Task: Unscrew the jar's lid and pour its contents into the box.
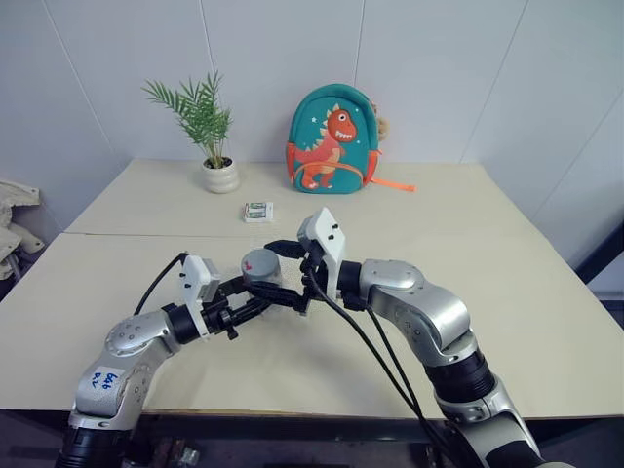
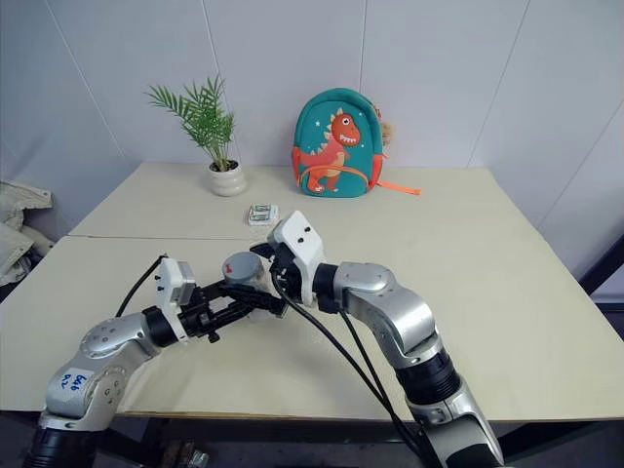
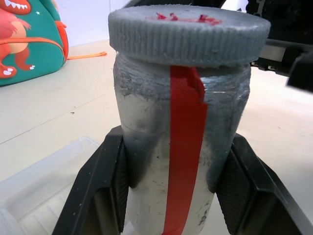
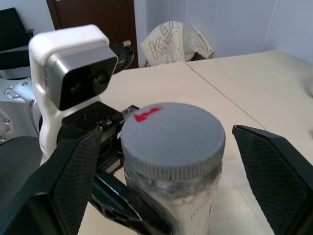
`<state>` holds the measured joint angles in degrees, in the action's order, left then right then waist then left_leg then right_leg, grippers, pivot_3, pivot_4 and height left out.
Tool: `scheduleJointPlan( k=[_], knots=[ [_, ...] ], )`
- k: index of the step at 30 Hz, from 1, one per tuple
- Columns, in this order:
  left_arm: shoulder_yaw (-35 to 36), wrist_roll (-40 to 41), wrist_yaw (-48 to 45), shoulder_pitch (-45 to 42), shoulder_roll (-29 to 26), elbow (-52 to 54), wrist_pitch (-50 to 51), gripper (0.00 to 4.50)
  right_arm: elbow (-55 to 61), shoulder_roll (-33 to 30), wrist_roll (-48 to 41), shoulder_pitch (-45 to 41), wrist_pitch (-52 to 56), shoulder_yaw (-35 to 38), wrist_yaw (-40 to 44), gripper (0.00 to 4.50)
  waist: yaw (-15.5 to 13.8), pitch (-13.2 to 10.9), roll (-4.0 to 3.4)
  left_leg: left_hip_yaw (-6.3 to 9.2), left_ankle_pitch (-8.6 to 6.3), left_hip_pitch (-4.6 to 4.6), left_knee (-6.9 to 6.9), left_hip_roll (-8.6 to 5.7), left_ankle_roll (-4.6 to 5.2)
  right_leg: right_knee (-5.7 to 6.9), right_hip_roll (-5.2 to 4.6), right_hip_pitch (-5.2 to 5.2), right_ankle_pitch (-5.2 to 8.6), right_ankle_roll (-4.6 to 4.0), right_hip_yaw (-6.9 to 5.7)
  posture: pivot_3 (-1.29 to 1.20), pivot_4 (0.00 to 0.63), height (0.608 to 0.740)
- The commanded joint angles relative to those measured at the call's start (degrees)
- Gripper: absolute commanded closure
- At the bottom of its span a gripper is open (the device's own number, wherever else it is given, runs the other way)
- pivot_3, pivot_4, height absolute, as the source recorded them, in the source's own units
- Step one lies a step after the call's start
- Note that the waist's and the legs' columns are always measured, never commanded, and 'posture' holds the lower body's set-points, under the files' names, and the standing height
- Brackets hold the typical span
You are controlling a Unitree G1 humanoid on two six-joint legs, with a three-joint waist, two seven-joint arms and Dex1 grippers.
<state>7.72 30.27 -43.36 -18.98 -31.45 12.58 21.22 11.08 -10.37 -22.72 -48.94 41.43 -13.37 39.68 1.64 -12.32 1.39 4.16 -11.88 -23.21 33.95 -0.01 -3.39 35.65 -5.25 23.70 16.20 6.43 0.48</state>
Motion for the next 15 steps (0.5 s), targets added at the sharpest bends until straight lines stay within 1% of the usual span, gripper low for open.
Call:
scheduleJointPlan(
  k=[1,6,7,9,11,12,15],
  knots=[
    [-0.1,0.0,0.1,-0.3,0.4,0.9,-0.3,2.51,1.0,0.8,-0.3,-1.6,-1.3,0.4,-0.3,0.00,0.0,0.0,0.00,0.00,0.00,0.00,0.00,0.00,0.00,0.00,0.00,0.00,0.00,0.00,0.00,0.00,0.150,0.740],
    [-0.6,-0.2,0.0,-0.5,0.6,0.8,-0.3,2.51,0.8,1.0,0.1,-1.4,-1.7,0.0,-0.1,0.00,0.0,0.0,0.00,0.00,0.00,0.00,0.00,0.00,0.00,-0.01,0.00,0.00,0.00,0.00,0.00,0.00,0.150,0.740],
    [-0.7,-0.2,0.0,-0.6,0.6,0.8,-0.3,2.51,0.8,1.0,0.2,-1.3,-1.8,-0.2,-0.1,0.38,0.0,0.0,0.00,0.00,0.00,0.00,0.00,0.00,0.00,-0.01,0.00,0.00,0.00,0.00,0.00,0.00,0.150,0.740],
    [-0.8,-0.3,-0.1,-0.8,0.7,0.6,-0.4,2.51,0.5,1.1,0.4,-1.2,-2.0,-0.4,0.1,0.89,0.0,0.0,0.00,0.00,0.00,0.00,0.00,0.00,0.00,0.00,0.00,0.00,0.00,0.00,0.00,0.00,0.150,0.740],
    [-0.9,-0.3,0.0,-1.0,0.8,0.4,-0.4,2.51,0.1,1.2,0.8,-1.1,-2.2,-0.6,0.2,1.52,0.0,0.0,0.00,0.00,0.00,0.00,0.00,0.00,0.00,0.00,0.00,0.00,0.00,0.00,0.00,0.00,0.150,0.740],
    [-0.9,-0.3,0.0,-1.1,0.8,0.4,-0.5,2.51,0.0,1.2,0.9,-1.0,-2.2,-0.6,0.2,1.90,0.0,0.0,0.00,0.00,0.00,0.00,0.00,0.00,0.00,0.00,0.00,0.00,0.00,0.00,0.00,0.00,0.150,0.740],
    [-0.8,-0.3,0.1,-1.1,0.9,0.7,-0.4,2.51,-0.4,1.0,0.9,-1.1,-2.0,-0.7,0.4,1.95,0.0,0.0,0.00,0.00,0.00,0.00,0.00,0.00,0.00,0.00,0.00,0.00,0.00,0.00,0.00,0.00,0.150,0.740]
  ],
)
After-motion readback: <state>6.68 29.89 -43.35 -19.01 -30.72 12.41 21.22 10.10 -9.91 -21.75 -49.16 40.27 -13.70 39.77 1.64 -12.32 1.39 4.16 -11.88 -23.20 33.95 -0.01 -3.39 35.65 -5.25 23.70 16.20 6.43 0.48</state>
